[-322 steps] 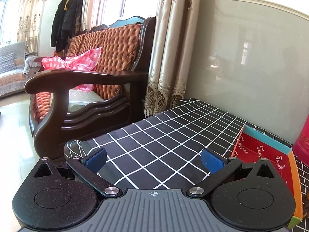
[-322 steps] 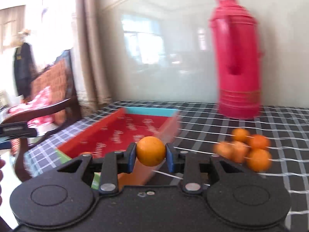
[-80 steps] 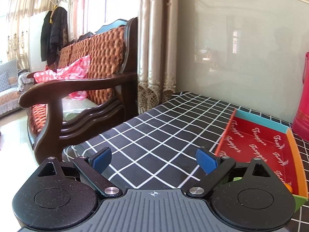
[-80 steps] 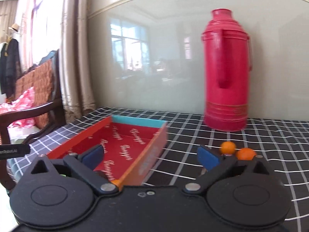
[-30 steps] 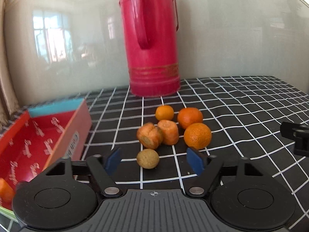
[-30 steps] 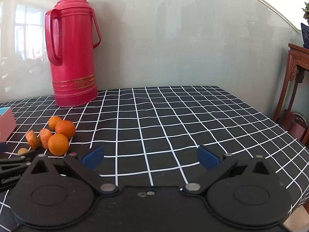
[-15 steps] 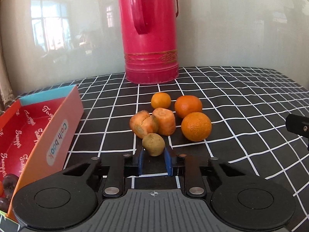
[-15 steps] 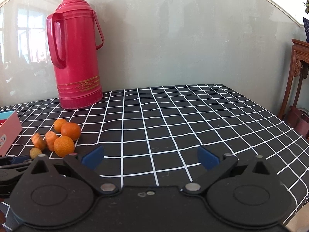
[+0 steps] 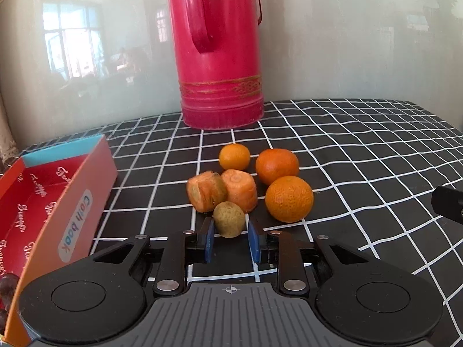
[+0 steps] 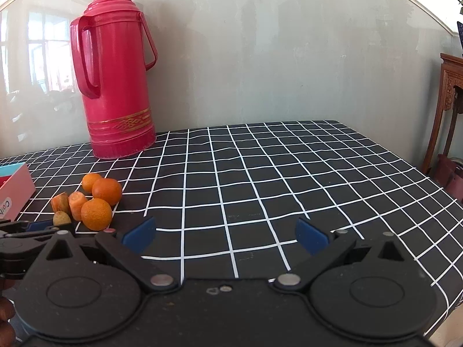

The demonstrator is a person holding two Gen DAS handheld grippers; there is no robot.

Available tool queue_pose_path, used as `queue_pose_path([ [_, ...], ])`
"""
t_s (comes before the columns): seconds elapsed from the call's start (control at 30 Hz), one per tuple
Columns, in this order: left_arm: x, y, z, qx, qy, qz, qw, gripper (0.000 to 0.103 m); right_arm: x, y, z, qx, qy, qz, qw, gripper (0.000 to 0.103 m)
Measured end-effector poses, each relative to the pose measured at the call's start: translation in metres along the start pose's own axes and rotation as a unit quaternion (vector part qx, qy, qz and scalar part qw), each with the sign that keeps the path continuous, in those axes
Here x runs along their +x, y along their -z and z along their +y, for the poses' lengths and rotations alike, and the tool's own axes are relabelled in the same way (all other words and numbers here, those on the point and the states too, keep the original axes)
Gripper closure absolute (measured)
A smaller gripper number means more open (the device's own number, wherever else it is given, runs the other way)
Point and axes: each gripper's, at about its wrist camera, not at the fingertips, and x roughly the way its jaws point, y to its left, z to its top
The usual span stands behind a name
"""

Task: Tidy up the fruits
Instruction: 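Lift the yellow-green fruit with the left gripper toward the box, then lower the yellow-green fruit into the box and open the left gripper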

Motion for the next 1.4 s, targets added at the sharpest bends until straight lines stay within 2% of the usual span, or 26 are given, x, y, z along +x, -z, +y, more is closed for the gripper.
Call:
queue_pose_path([
  [0.2,-0.001,0.000,0.002,-0.006,0.013,-0.005,0.9999,0.075,0.000,0.000,0.001,0.001,-0.005,-0.001,1.000,0.006],
  [0.23,-0.002,-0.001,0.002,-0.006,0.013,-0.011,0.9998,0.079,0.000,0.000,0.001,0.000,-0.005,-0.001,1.000,0.006],
  [0.47,-0.008,0.000,0.002,-0.001,0.002,-0.025,0.9997,0.080,0.000,-0.001,0.002,0.002,-0.012,-0.001,1.000,0.006],
  [0.67,-0.030,0.000,0.013,0.003,-0.049,-0.075,0.9960,0.080,0.001,-0.001,0.002,0.006,-0.016,-0.001,1.000,0.006],
  [0.8,-0.043,-0.002,0.039,-0.029,-0.084,-0.089,0.9921,0.080,0.001,-0.001,0.008,0.003,-0.023,-0.001,1.000,0.006],
  [0.93,-0.058,-0.002,0.071,-0.064,-0.138,-0.107,0.9826,0.080,0.001,-0.001,0.020,-0.007,-0.030,-0.001,1.000,0.006],
  [1.03,-0.059,0.000,0.097,-0.098,-0.168,-0.091,0.9767,0.080,0.001,0.000,0.032,-0.014,-0.037,0.000,0.999,0.006],
  [1.2,-0.057,0.005,0.135,-0.154,-0.192,-0.051,0.9679,0.079,0.002,0.002,0.051,-0.032,-0.044,0.002,0.999,0.006],
  [1.4,-0.057,0.014,0.160,-0.176,-0.209,-0.024,0.9617,0.079,0.002,0.003,0.072,-0.045,-0.056,0.003,0.997,0.006],
])
